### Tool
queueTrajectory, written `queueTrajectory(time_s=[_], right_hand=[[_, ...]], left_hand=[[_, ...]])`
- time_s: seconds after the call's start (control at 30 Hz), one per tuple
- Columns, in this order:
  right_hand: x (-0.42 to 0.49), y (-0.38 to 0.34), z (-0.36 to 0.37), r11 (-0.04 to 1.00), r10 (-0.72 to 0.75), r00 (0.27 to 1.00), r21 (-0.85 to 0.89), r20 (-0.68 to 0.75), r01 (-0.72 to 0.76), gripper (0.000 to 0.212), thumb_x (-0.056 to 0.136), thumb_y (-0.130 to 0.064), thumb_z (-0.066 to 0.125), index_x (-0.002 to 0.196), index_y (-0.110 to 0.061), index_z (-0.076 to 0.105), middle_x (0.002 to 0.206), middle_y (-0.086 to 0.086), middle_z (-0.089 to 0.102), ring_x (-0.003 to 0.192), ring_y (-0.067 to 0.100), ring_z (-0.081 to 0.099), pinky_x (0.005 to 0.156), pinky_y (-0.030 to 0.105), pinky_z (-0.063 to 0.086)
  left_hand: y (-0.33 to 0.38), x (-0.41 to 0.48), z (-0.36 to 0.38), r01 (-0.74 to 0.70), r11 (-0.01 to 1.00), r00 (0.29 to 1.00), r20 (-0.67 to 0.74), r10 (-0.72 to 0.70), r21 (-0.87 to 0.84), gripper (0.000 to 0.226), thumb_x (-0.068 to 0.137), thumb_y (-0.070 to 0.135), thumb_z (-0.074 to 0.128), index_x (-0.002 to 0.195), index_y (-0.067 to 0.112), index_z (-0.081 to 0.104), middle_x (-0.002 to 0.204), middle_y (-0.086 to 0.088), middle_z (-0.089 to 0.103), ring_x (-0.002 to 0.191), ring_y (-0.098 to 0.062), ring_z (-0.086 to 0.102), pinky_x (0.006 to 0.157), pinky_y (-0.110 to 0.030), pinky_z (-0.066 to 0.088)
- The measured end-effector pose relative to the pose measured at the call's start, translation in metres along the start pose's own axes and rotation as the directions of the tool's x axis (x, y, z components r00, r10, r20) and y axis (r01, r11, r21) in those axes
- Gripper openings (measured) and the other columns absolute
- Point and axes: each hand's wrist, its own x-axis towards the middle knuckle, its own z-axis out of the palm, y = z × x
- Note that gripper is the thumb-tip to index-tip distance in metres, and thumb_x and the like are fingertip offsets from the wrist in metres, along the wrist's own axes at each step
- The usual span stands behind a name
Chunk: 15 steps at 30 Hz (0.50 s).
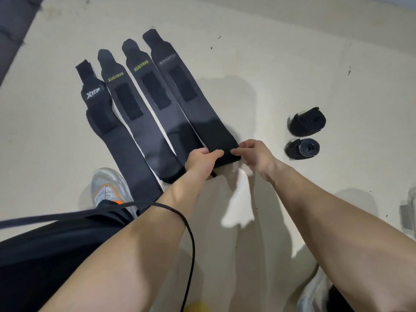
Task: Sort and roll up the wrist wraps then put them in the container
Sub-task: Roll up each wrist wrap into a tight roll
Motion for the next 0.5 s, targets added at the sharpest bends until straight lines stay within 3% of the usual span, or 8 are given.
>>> queueTrajectory(time_s=[0.07,0.13,0.2,0.27,0.37,0.43,0.5], right_hand=[[-0.012,-0.01,-0.005,0.998,-0.061,0.998,0.021,0.019,0.06,0.018,0.087,-0.016,0.076,0.076,-0.017,0.063,0.076,0.0,0.063,0.068,0.014,0.057,0.066,0.023,0.046],[-0.028,-0.024,-0.01,0.991,-0.091,0.994,0.101,0.058,0.084,0.022,0.089,-0.014,0.075,0.074,-0.018,0.059,0.082,0.002,0.065,0.078,0.017,0.062,0.075,0.027,0.052],[-0.044,-0.04,-0.015,0.978,-0.118,0.991,0.181,0.063,0.105,0.023,0.092,-0.013,0.073,0.076,-0.017,0.056,0.081,0.002,0.065,0.08,0.019,0.066,0.07,0.027,0.054],[-0.06,-0.057,-0.02,0.972,-0.135,0.991,0.194,0.007,0.131,0.016,0.091,-0.018,0.075,0.087,-0.015,0.059,0.087,0.006,0.068,0.081,0.022,0.067,0.069,0.028,0.055],[-0.085,-0.083,-0.028,0.962,-0.164,0.985,0.209,-0.062,0.173,0.019,0.09,-0.018,0.077,0.096,-0.012,0.061,0.098,0.014,0.071,0.081,0.025,0.068,0.073,0.031,0.059],[-0.106,-0.099,-0.036,0.951,-0.199,0.978,0.228,-0.056,0.207,0.017,0.091,-0.018,0.076,0.097,-0.011,0.062,0.097,0.011,0.07,0.079,0.024,0.068,0.063,0.025,0.057],[-0.131,-0.116,-0.045,0.948,-0.235,0.971,0.209,-0.042,0.239,0.016,0.092,-0.024,0.074,0.096,-0.014,0.062,0.093,0.004,0.07,0.076,0.021,0.068,0.065,0.027,0.055]], left_hand=[[0.011,-0.012,-0.005,-0.029,0.999,0.999,-0.029,0.031,0.042,0.047,0.072,0.046,0.073,0.05,0.021,0.04,0.05,0.014,0.04,0.081,-0.024,0.041,0.064,-0.034,0.032],[0.027,-0.027,-0.011,-0.085,0.996,0.996,-0.02,0.086,0.033,0.036,0.065,0.051,0.069,0.068,0.02,0.05,0.068,-0.001,0.046,0.078,-0.022,0.045,0.068,-0.036,0.036],[0.045,-0.042,-0.015,-0.114,0.993,0.993,0.028,0.115,-0.016,0.038,0.073,0.048,0.07,0.087,0.013,0.062,0.083,-0.008,0.057,0.077,-0.025,0.054,0.07,-0.038,0.046],[0.064,-0.055,-0.02,-0.125,0.991,0.991,0.046,0.126,-0.039,0.037,0.084,0.041,0.072,0.091,0.006,0.062,0.089,-0.014,0.06,0.077,-0.029,0.059,0.073,-0.042,0.054],[0.091,-0.075,-0.032,-0.117,0.991,0.991,0.057,0.12,-0.061,0.029,0.089,0.034,0.075,0.092,0.008,0.062,0.081,-0.012,0.057,0.071,-0.026,0.055,0.069,-0.036,0.05],[0.11,-0.095,-0.042,-0.104,0.991,0.986,0.119,0.114,-0.087,0.023,0.092,0.029,0.074,0.095,0.007,0.064,0.063,-0.006,0.054,0.05,-0.02,0.05,0.055,-0.025,0.046],[0.131,-0.12,-0.054,-0.124,0.988,0.978,0.157,0.138,-0.097,0.018,0.094,0.026,0.071,0.092,0.01,0.064,0.058,-0.001,0.05,0.038,-0.012,0.045,0.043,-0.02,0.039]])
